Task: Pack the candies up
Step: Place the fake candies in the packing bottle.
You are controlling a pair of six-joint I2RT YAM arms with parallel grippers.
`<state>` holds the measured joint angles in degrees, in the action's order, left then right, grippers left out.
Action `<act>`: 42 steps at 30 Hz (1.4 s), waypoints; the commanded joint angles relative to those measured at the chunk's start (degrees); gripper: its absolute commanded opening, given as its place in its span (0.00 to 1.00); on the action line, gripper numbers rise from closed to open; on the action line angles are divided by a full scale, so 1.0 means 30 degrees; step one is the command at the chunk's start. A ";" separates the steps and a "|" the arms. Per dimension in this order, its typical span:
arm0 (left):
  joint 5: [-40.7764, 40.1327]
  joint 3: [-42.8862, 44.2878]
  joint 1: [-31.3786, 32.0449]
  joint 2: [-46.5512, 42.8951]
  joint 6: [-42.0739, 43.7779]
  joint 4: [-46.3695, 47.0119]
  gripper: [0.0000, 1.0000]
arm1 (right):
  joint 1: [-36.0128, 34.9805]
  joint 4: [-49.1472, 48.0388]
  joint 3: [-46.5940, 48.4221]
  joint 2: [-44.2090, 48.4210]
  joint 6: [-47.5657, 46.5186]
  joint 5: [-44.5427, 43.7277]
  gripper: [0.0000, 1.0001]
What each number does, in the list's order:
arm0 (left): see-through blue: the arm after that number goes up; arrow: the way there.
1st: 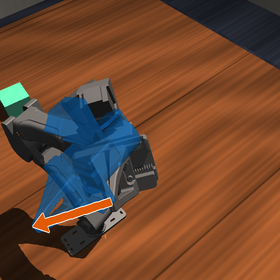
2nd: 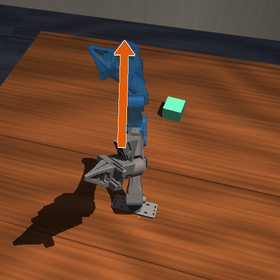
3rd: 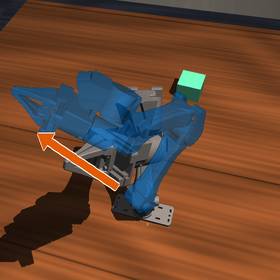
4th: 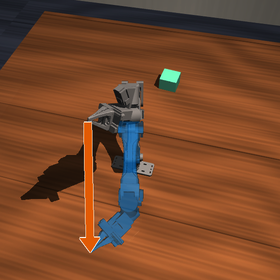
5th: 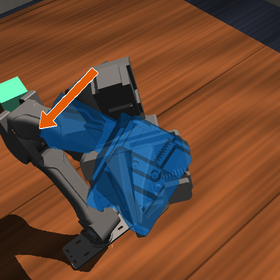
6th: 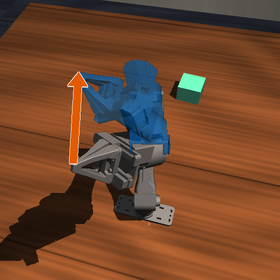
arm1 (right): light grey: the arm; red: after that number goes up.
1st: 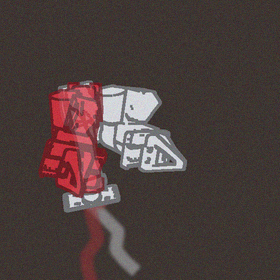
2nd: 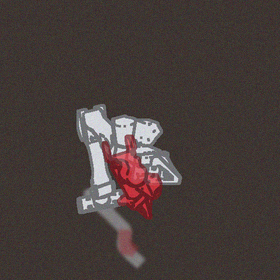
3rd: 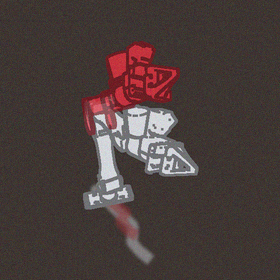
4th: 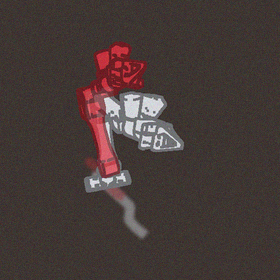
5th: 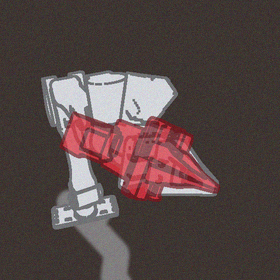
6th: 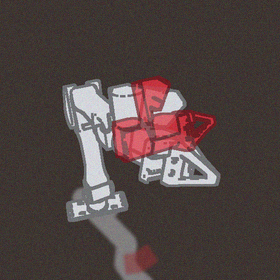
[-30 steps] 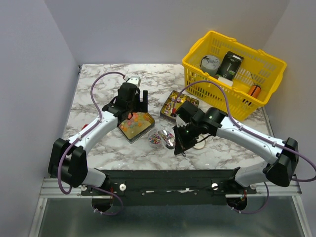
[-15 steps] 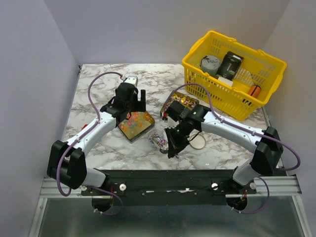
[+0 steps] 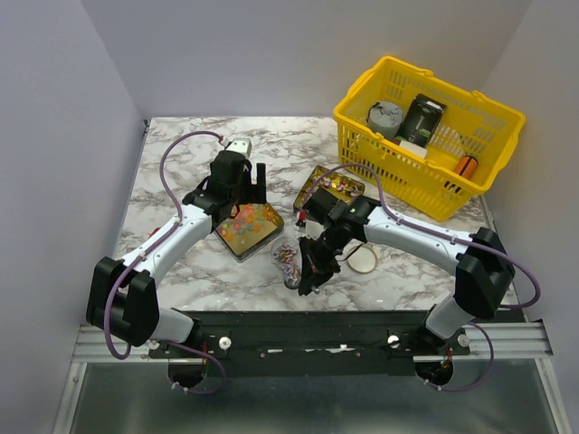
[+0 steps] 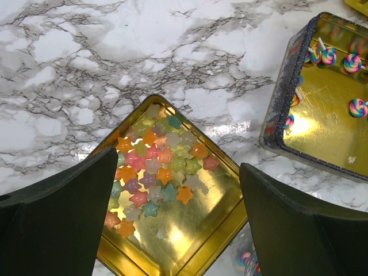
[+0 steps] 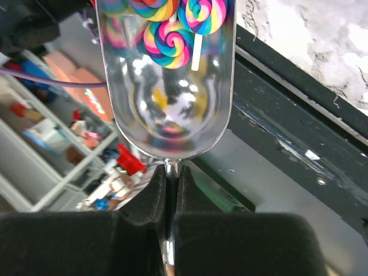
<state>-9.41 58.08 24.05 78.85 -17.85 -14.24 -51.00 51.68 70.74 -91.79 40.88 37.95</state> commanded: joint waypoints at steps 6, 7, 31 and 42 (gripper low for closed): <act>0.0148 -0.0201 -0.0137 -0.0326 -0.0174 0.0410 0.99 | 0.1210 -0.3309 -0.1546 0.0156 0.3126 0.4102 0.01; 0.0148 -0.0201 -0.0137 -0.0297 -0.0145 0.0411 0.99 | 0.1384 -0.3804 -0.1781 0.0157 0.3362 0.4367 0.01; -0.0290 -0.0260 -0.0137 -0.0414 -0.0233 0.0352 0.99 | 0.3173 -1.2213 -0.7492 0.3437 1.2912 0.6274 0.01; -0.2839 0.0091 -0.0868 -0.0180 -0.1549 -0.1403 0.99 | 0.3202 -1.0467 -0.5041 0.3177 1.0643 0.5397 0.01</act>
<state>-12.91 58.04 23.18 78.85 -19.77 -15.42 -41.60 15.55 48.49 -81.65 79.92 54.74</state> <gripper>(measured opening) 0.987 0.090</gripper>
